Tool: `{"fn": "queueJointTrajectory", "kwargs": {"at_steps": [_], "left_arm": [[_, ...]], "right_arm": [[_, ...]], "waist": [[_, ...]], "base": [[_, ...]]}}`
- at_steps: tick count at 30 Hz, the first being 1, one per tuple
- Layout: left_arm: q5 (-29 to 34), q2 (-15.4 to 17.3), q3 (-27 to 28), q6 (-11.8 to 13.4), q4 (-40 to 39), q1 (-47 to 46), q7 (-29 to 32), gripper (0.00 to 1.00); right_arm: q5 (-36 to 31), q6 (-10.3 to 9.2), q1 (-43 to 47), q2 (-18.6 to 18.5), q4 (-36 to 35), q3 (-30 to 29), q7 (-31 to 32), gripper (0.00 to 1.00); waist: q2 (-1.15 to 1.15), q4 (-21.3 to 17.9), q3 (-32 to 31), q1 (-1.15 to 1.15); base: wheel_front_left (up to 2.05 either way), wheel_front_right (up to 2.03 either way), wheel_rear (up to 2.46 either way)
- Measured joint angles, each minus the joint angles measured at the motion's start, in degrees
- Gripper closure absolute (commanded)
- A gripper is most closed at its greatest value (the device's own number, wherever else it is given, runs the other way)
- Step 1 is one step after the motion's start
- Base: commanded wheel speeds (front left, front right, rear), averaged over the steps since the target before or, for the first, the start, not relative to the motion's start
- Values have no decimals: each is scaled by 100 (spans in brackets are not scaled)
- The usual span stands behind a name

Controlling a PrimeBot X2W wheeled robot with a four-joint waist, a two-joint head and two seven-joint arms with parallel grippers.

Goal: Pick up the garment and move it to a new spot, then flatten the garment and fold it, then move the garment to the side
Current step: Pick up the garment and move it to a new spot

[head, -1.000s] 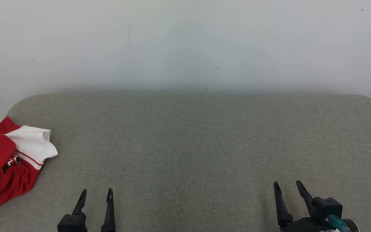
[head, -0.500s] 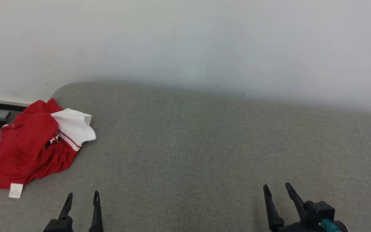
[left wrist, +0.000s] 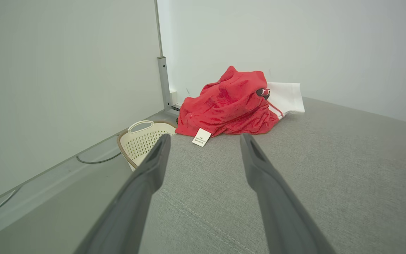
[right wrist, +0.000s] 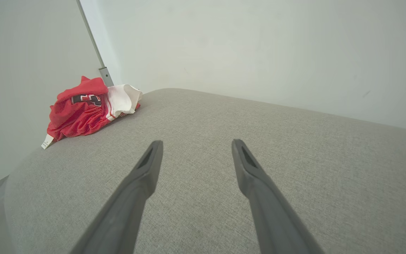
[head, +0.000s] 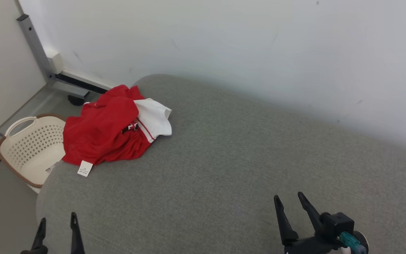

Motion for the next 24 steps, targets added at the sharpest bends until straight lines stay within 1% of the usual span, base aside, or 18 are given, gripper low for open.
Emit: {"fn": "queueJointTrajectory", "kwargs": {"at_steps": [4, 8, 14, 20, 24], "left_arm": [[-89, -5, 271, 103, -237, 144, 1, 0], [-120, -53, 434, 171, -434, 326, 1, 0], [-125, -108, 539, 171, -575, 434, 1, 0], [-108, -169, 519, 162, -547, 439, 1, 0], [-112, -190, 467, 66, -425, 393, 0, 0]], "right_arm": [[33, 0, -249, 3, 133, 224, 1, 0], [35, 0, -478, 1, 283, 385, 1, 0], [85, 0, -613, 0, 432, 510, -1, 0], [91, 0, -638, 0, 495, 498, -4, 0], [91, 0, -636, 0, 504, 443, -9, 0]], "waist": [[0, 265, 85, 0], [0, 391, 209, 0], [0, 469, 313, 0], [0, 486, 349, 0], [0, 491, 360, 0]], "base": [[0, 0, 0], [0, 0, 0], [0, 0, 0], [0, 0, 0], [0, 0, 0]]}}
